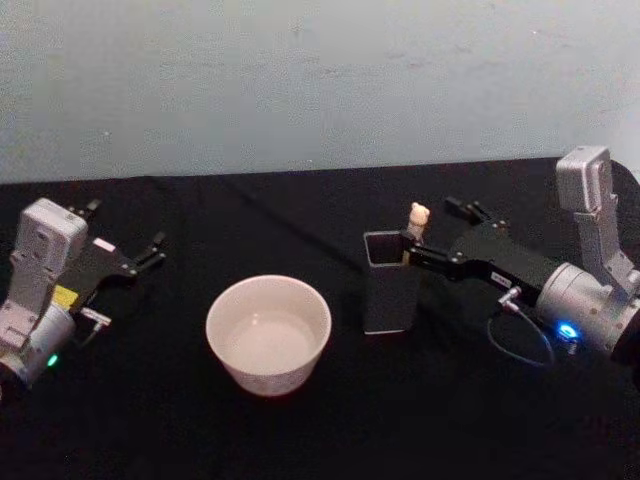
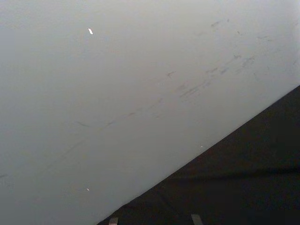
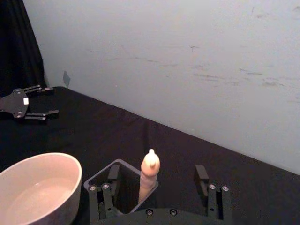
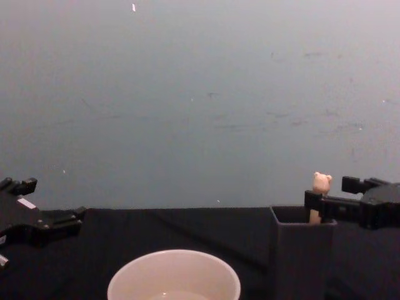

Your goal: Pick up the stirring spoon with one hand, stir inside the cup, then place it back in its original position.

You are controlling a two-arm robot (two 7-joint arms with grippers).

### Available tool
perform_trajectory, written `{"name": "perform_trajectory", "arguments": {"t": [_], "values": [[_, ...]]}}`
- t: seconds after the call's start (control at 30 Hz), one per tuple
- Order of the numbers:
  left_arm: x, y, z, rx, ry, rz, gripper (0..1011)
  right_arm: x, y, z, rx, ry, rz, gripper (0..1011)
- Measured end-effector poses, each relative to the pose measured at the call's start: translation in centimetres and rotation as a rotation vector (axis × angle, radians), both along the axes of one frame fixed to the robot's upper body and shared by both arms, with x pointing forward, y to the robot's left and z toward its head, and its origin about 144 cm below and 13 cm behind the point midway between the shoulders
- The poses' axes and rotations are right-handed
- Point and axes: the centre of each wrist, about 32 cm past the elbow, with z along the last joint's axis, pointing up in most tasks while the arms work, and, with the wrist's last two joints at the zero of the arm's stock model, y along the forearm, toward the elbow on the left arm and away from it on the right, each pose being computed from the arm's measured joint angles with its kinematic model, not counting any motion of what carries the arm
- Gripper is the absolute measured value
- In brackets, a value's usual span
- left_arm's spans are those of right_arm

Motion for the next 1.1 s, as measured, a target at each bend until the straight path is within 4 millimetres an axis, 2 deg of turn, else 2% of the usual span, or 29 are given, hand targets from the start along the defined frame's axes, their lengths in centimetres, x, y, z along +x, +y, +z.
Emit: {"name": "perform_trajectory", "arguments": {"t": [0.5,1.1], "values": [[0.0,0.0,0.0,0.000,0.000,0.000,1001,1.3,0.4,-0.1,0.007,0.005,0.009,1003],[0.0,0.0,0.0,0.000,0.000,0.000,1002,1.5,0.5,0.0,0.008,0.009,0.009,1003]]}}
